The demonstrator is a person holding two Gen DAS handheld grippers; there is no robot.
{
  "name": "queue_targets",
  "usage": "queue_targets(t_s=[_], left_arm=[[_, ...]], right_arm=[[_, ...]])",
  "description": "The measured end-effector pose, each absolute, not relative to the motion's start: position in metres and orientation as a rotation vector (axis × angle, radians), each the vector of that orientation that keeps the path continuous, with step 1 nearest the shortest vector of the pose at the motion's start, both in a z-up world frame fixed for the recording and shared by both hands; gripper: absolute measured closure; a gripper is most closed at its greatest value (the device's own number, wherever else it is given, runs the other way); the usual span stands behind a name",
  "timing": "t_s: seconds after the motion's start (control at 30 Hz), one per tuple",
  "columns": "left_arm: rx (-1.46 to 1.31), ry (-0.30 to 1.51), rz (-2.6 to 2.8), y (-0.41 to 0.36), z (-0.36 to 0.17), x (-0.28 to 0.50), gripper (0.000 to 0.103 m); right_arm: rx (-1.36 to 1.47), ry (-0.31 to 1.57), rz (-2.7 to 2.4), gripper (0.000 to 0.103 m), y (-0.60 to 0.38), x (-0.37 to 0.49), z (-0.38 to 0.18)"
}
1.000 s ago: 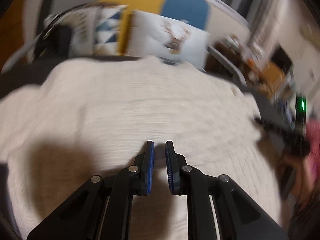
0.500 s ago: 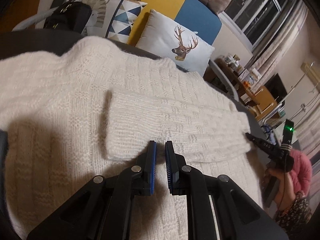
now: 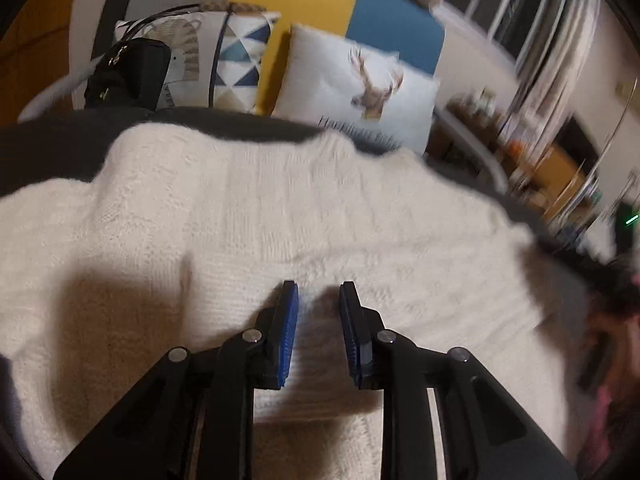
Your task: Fold clothes
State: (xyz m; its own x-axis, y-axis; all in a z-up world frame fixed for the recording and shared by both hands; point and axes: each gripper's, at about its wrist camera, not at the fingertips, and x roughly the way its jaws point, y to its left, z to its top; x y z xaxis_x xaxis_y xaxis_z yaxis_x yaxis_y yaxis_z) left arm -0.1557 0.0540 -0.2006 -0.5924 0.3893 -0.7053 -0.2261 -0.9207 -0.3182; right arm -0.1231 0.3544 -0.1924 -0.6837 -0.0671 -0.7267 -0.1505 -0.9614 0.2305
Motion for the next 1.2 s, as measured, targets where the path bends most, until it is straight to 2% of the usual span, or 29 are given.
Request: queue_targets(t_s=[0.1,0.27,0.33,0.43,0.53,0.63,0.7,0.77,0.9,1.2], left_arm=[[-1.168,-0.323,2.499,0.048,-0.203,-0.157,0.08],[-1.161,-0.314,2.5,0.048,-0.206,-0.156,0.08],[-1.16,-0.32,2.498,0.048,-0.206,-0.157,0.08],[-1.159,-0.337,2.491,0.047,-0.206,-0.151,0.08],[-1.17,-0.318,2.5,0.049,-0.202,-0.151,0.08],[-1.142,-0.28,2.527,0.065,-0.184,-0.147,0.079],[-1.073,-0.282,2.504,0.087,-0.164,-0.143,0.079],[-1.029,-0.193,2.46,0.122,-0.153,-0.142,0.078],[-0.952,0.002,2.345,0.201,-0.138,-0.142,0.069],[-1.102,0.159,2.256,0.291,-0.17,-0.177,0.069]], right_arm=[[-1.309,0.286,2.731,0.093,0.347,-0.149,-0.207],[-1.255,0.377,2.715,0.095,0.368,-0.154,-0.211],[-1.233,0.416,2.709,0.093,0.376,-0.155,-0.212],[-1.126,0.623,2.752,0.081,0.403,-0.119,-0.193],[-1.117,0.814,2.783,0.078,0.409,-0.077,-0.187],[-1.237,0.985,2.773,0.076,0.406,-0.046,-0.2],[-1.264,0.991,2.745,0.076,0.402,-0.036,-0.207],[-1.262,1.052,2.708,0.076,0.403,-0.03,-0.217],[-1.219,1.225,2.648,0.075,0.408,-0.025,-0.234],[-0.999,1.623,2.566,0.07,0.427,-0.025,-0.261]])
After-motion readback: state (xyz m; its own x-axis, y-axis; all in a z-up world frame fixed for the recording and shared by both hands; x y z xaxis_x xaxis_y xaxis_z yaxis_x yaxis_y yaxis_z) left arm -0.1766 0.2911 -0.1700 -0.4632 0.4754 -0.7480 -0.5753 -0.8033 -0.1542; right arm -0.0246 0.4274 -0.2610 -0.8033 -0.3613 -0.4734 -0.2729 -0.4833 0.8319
